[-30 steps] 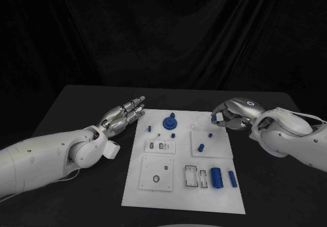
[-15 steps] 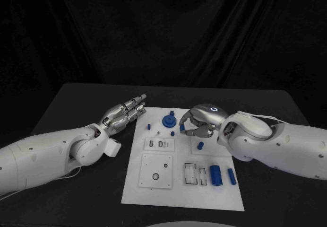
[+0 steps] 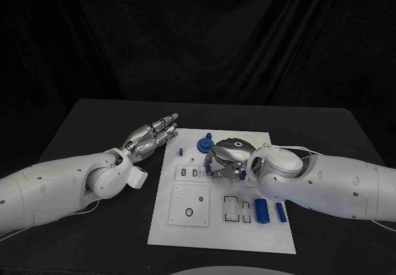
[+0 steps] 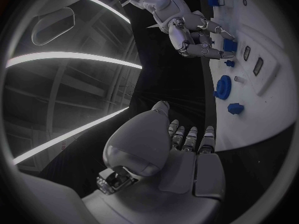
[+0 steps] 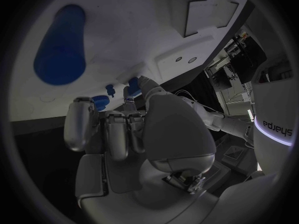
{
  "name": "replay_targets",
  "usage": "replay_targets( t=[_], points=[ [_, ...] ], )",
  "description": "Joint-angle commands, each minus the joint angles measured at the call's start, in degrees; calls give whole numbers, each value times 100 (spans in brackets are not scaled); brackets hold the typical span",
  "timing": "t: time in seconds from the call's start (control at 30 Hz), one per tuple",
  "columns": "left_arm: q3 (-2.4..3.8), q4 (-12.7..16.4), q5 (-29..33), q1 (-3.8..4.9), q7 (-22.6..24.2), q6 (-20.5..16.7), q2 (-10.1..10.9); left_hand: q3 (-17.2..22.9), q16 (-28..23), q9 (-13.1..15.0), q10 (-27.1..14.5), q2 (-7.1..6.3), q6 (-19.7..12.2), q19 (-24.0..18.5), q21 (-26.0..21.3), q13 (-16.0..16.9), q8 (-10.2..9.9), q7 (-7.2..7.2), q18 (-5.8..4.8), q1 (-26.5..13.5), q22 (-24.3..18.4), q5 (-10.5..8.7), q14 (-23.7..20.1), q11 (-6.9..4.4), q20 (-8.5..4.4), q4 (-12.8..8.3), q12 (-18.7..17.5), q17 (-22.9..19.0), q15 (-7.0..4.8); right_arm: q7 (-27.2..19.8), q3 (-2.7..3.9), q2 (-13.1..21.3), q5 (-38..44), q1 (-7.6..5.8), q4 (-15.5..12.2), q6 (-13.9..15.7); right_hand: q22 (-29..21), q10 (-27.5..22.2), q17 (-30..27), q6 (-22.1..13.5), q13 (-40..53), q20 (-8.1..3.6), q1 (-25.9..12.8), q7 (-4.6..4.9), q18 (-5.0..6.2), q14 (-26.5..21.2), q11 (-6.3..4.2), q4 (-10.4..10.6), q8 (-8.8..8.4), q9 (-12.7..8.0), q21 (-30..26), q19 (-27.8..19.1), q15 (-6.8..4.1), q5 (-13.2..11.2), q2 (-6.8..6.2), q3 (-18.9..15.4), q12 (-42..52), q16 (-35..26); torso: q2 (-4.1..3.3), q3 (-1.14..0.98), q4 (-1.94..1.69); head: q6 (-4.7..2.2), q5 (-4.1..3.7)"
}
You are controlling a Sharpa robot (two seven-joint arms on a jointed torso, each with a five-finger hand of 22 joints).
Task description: Assemble the parts on the task board
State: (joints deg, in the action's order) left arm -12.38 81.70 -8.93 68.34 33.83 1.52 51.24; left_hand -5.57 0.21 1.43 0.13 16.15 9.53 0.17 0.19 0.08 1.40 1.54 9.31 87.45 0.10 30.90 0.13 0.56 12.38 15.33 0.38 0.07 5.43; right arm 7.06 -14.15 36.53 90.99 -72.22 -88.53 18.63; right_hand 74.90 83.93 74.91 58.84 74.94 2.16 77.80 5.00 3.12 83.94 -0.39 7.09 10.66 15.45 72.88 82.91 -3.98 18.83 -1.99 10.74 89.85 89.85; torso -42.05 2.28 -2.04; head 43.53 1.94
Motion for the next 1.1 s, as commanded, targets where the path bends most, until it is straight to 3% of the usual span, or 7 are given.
replay_targets(
  t=[0.03, 0.23, 0.37, 0.5, 0.73, 1.1],
  points=[
    [4, -1, 1, -11, 59, 79, -22, 24, -21, 7, -13, -1, -4, 5, 0, -8, 29, 41, 100, 67, 5, 24, -13, 42, 50, 6, -38, -7, 36, 212, 0, -26, 127, 29, 17, -263, 1005, 607, 1509, 107, 1506, 31, -28, -56, 60, 606, 44, -28, 7, 218, -20, 2, 35, -33, -44, -6, 15, 15, -14, -4, -32, -10, -29],
    [5, -13, 1, -19, 63, 89, -39, 31, -21, 6, -13, 0, -5, 5, 0, -8, 29, 42, 100, 69, 5, 27, -13, 48, 50, 3, -38, -7, 34, 227, 0, -62, 130, 41, 36, -312, 1003, 607, 1509, 96, 1506, 40, -48, -47, 61, 606, 53, -26, -8, 217, -29, 0, 43, -53, -50, -11, 15, 15, -12, 2, -8, -9, -20],
    [5, -13, 1, -22, 66, 89, -41, 31, -21, 6, -13, 0, -5, 5, 0, -8, 29, 42, 100, 69, 5, 27, -13, 48, 50, 3, -38, -7, 34, 230, 0, -82, 131, 44, 59, -348, 1001, 607, 1509, 85, 1506, 45, -48, -44, 63, 606, 57, -36, -20, 216, -38, -3, 48, -60, -58, -10, 15, 14, -12, 6, -21, 6, -39],
    [5, -11, 1, -25, 66, 91, -40, 31, -21, 6, -13, 0, -5, 5, 0, -8, 29, 42, 100, 69, 5, 27, -13, 48, 50, 3, -38, -7, 34, 223, 0, -93, 131, 54, 74, -366, 990, 607, 1496, -213, 1506, 69, -79, 33, 73, 602, 65, -84, -224, 160, -81, -15, 59, -105, -124, -12, 15, 2, -12, 3, -20, 16, -32],
    [5, -16, 1, -28, 62, 97, -44, 31, -21, 6, -13, 0, -5, 5, 0, -8, 29, 42, 100, 69, 5, 27, -13, 48, 50, 3, -38, -7, 34, 206, 0, -102, 131, 73, 80, -402, 987, 607, 1483, -725, 1506, 91, -166, 95, 79, 597, 83, -154, -544, 81, -120, -16, 77, -539, -237, -73, 15, -11, -10, 3, -28, 32, -33],
    [5, -26, 1, -36, 56, 104, -47, 44, -21, 7, -13, -1, -2, 4, -1, -8, 29, 48, 100, 72, 4, 31, -13, 54, 51, -4, -38, -7, 32, 135, 0, -83, 131, 89, 79, -356, 1011, 607, 1509, -1209, 1506, 124, -294, 150, 63, 606, 131, -146, -699, 55, -61, 25, 117, -953, -318, -232, 15, 15, -12, 3, -25, 37, -32]
  ],
)
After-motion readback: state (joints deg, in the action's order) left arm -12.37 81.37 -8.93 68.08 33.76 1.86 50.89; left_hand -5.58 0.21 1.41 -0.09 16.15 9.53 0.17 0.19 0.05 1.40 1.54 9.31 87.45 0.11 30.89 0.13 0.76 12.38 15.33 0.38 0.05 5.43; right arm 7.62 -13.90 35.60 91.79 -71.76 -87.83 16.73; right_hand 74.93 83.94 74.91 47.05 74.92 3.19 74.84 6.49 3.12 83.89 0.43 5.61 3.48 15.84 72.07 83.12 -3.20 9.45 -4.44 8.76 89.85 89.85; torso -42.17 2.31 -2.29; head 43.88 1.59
